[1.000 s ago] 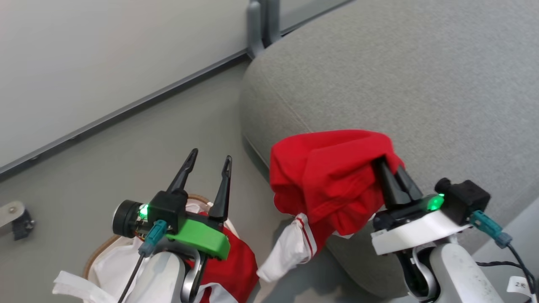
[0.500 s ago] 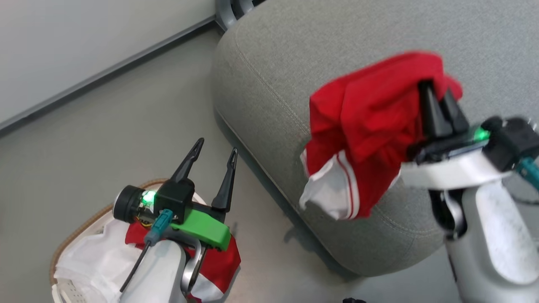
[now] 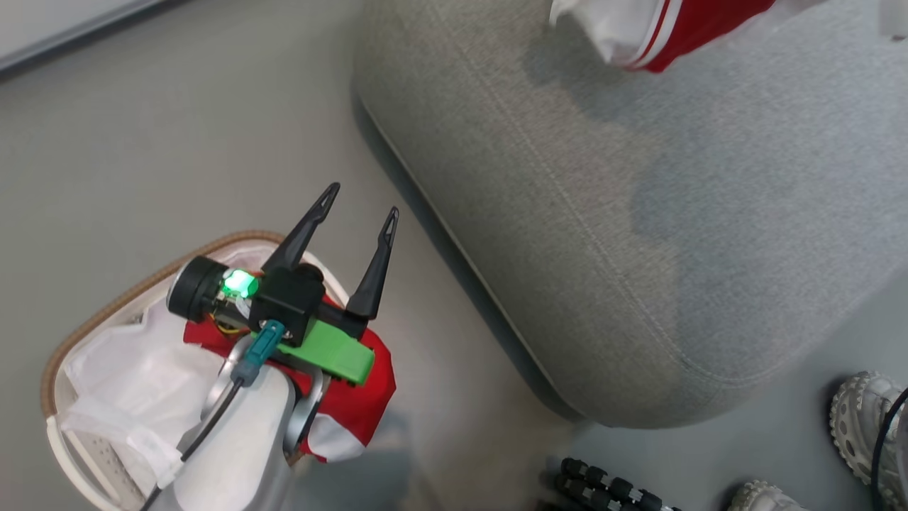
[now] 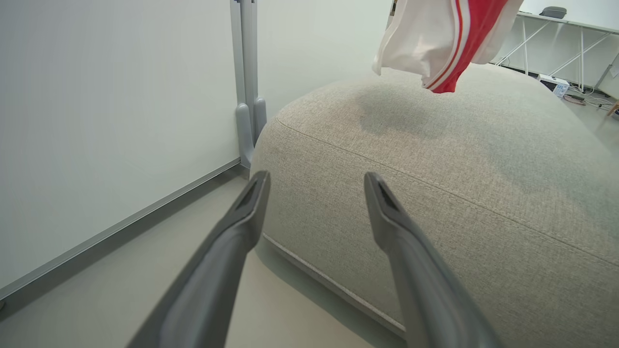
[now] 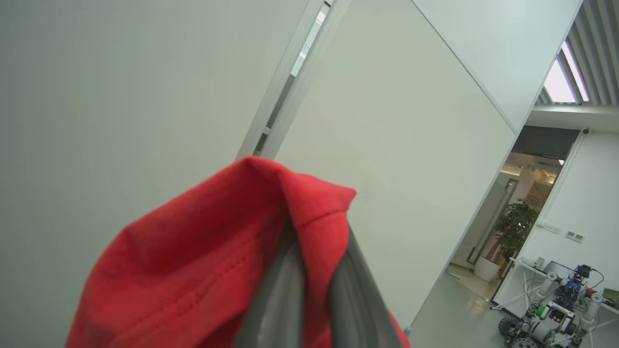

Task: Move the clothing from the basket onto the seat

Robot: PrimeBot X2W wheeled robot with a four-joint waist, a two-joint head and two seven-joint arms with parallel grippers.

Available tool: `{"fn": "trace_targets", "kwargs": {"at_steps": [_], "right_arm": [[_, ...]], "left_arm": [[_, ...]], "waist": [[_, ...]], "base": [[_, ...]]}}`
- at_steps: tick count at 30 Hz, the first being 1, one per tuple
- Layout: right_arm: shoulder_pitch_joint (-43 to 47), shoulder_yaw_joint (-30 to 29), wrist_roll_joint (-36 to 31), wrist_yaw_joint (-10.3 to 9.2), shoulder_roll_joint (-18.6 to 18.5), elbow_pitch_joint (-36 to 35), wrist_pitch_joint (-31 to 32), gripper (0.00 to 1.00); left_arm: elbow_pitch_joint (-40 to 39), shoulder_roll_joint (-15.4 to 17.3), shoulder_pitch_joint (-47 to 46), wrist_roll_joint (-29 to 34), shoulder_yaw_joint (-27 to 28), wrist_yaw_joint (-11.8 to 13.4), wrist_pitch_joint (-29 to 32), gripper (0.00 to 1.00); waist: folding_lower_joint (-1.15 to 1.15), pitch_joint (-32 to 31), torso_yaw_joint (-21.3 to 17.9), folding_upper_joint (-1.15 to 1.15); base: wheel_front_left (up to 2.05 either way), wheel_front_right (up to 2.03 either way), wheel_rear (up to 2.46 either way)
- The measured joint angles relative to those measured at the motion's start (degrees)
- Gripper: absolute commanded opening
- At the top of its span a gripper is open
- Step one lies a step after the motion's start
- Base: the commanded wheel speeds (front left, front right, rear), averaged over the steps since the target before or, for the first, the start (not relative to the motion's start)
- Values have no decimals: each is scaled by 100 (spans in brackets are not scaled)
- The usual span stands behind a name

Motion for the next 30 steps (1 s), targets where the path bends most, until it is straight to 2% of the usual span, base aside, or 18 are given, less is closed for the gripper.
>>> {"fn": "trace_targets", "kwargs": {"at_steps": [4, 9, 15, 20, 21, 22, 23, 24, 30], "right_arm": [[-390, -368, 11, 0, 43, 880, 0, 0], [-386, -493, -347, 1, -127, 1946, 2, 0], [11, -1109, -590, 1, 27, 2703, 2, 0], [548, -1658, -768, 1, 169, 3011, 2, 0], [672, -1756, -772, 1, 221, 3036, 2, 7], [800, -1852, -773, 1, 280, 3036, 2, 38], [903, -1909, -780, 1, 316, 3027, 2, 88], [1037, -1962, -791, 1, 356, 3019, 2, 100], [1880, -2092, -683, 1, 530, 2762, 2, 100]], "left_arm": [[-21, 81, -197, -51, -131, -1, 0, 100], [-25, 100, -370, -101, -119, -1, 0, 100], [11, 172, -394, -103, -102, -1, 0, 100], [62, 182, -386, -132, -54, -1, -1, 100], [77, 177, -376, -145, -43, -1, 0, 100], [90, 166, -362, -147, -29, -1, 0, 100], [101, 152, -350, -151, -20, -1, 0, 100], [114, 129, -325, -159, -13, -1, -1, 100], [202, -8, -132, -205, 69, -1, 0, 100]], "waist": [[0, 298, 176, 0], [0, 582, 466, 0], [0, 846, 746, 0], [0, 912, 897, 0], [0, 898, 905, 0], [0, 875, 909, 0], [0, 854, 908, 0], [0, 821, 904, 0], [0, 516, 861, 0]], "base": [[0, 0, 0], [0, 0, 0], [0, 0, 0], [0, 0, 0], [0, 0, 0], [0, 0, 0], [0, 0, 0], [0, 0, 0], [0, 0, 0]]}}
